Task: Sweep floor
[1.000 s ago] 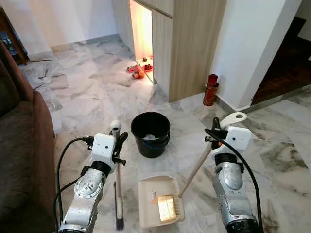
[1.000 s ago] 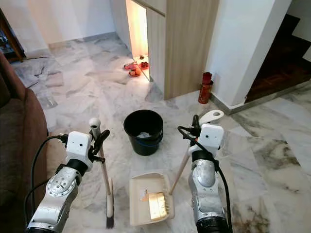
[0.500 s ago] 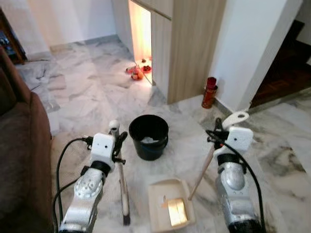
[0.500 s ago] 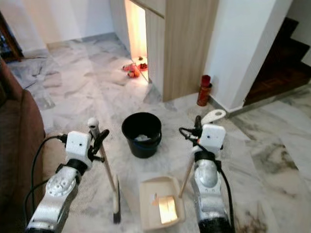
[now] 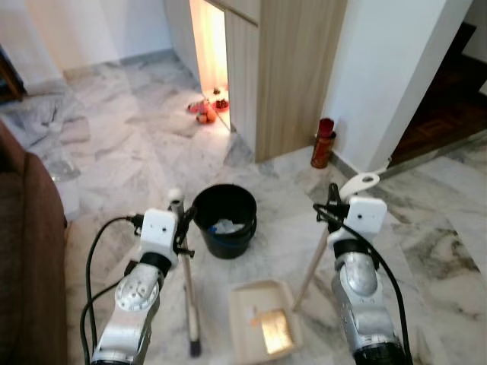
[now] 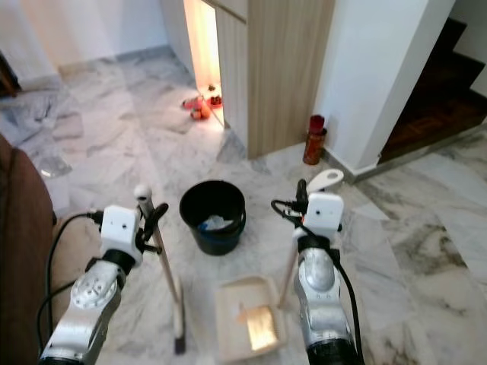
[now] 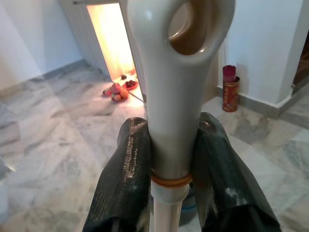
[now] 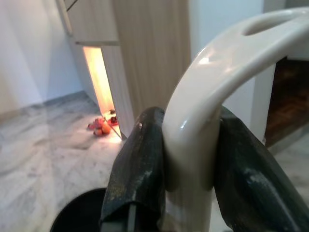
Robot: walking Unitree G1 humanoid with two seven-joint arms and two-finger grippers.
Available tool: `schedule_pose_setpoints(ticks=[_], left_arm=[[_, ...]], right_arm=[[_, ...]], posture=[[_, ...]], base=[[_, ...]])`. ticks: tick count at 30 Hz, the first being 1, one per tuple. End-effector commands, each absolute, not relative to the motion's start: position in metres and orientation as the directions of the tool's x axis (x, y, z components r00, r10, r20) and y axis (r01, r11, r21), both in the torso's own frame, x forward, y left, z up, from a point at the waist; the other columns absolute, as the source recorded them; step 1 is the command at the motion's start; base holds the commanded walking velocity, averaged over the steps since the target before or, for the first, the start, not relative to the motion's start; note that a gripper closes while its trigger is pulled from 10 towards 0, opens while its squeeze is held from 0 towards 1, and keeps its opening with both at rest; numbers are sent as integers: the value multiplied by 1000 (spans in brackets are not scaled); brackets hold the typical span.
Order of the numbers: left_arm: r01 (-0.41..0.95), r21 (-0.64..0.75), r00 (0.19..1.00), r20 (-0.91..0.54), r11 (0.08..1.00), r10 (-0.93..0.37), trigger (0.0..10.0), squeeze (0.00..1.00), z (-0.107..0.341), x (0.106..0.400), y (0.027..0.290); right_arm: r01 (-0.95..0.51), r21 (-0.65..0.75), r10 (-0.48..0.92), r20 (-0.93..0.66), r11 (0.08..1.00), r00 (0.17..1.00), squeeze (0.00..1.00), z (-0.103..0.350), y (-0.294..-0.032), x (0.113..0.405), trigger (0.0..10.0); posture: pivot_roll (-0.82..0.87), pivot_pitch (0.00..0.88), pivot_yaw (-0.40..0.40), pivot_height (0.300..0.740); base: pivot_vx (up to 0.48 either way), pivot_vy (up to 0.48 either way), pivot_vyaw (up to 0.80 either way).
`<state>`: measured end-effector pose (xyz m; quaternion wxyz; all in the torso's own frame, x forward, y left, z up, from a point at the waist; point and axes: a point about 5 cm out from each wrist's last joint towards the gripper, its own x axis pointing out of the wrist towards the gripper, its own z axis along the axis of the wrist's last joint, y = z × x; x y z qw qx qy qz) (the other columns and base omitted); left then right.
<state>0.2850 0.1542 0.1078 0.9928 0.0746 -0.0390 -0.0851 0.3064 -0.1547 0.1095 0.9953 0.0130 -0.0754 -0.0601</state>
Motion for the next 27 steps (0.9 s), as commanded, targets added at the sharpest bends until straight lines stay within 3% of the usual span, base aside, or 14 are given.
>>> schedule_pose_setpoints(ticks=[1,5,17,27], left_arm=[[160,175,977,115,972,-181,10000,0,119,287,154],[160,173,977,115,972,-182,10000,0,119,287,154],[165,170,976,113,972,-186,10000,0,118,286,154],[126,178,986,86,976,-143,10000,0,106,281,165]], right_arm=[[121,45,-127,182,992,975,0,117,-155,309,10000],[121,39,-126,183,992,975,0,117,-155,308,10000],[100,63,-111,211,993,971,0,127,-154,309,10000],[54,95,-82,321,994,943,0,165,-149,309,10000]], posture=[[126,17,40,740],[126,18,39,740],[127,23,39,740],[126,25,41,740]], base=[[277,0,0],[272,0,0],[0,0,0],[0,0,0]])
